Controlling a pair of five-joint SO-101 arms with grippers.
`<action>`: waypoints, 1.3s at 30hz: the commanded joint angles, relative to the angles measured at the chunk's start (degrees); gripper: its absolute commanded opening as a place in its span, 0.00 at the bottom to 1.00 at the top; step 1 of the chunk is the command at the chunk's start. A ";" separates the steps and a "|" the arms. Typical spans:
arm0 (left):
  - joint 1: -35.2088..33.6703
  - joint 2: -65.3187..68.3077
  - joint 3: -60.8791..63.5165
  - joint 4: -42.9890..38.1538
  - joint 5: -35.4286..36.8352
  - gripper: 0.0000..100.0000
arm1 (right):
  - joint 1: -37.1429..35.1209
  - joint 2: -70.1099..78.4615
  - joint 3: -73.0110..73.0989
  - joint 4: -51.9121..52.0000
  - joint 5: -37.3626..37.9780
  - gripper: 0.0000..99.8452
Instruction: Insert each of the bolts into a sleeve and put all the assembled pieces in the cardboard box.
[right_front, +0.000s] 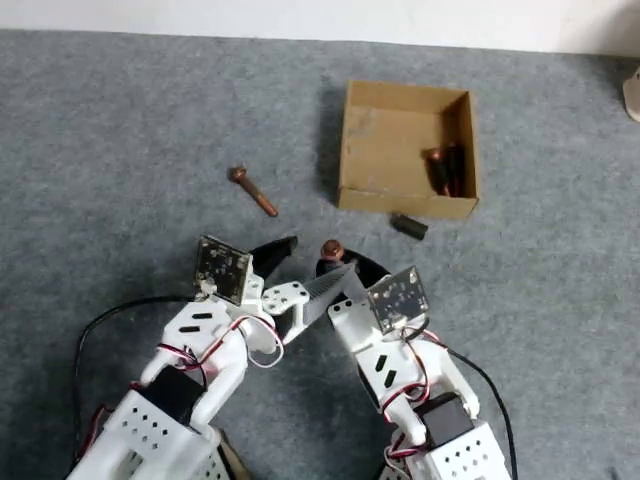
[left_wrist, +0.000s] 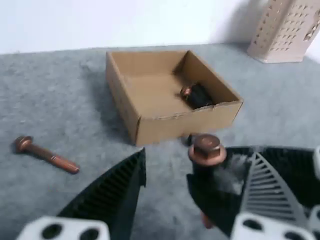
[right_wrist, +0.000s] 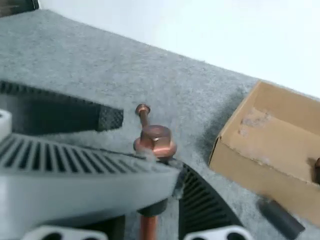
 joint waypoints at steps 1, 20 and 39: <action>-2.51 0.22 -0.40 9.58 -4.31 0.30 | 4.62 -1.10 6.46 -1.98 -0.53 0.00; -24.31 0.31 -2.15 14.77 2.99 0.23 | 16.57 11.12 -6.99 5.49 -0.53 0.00; -23.96 0.66 0.31 13.63 -14.33 0.17 | 22.37 70.99 -57.19 5.14 -0.70 0.00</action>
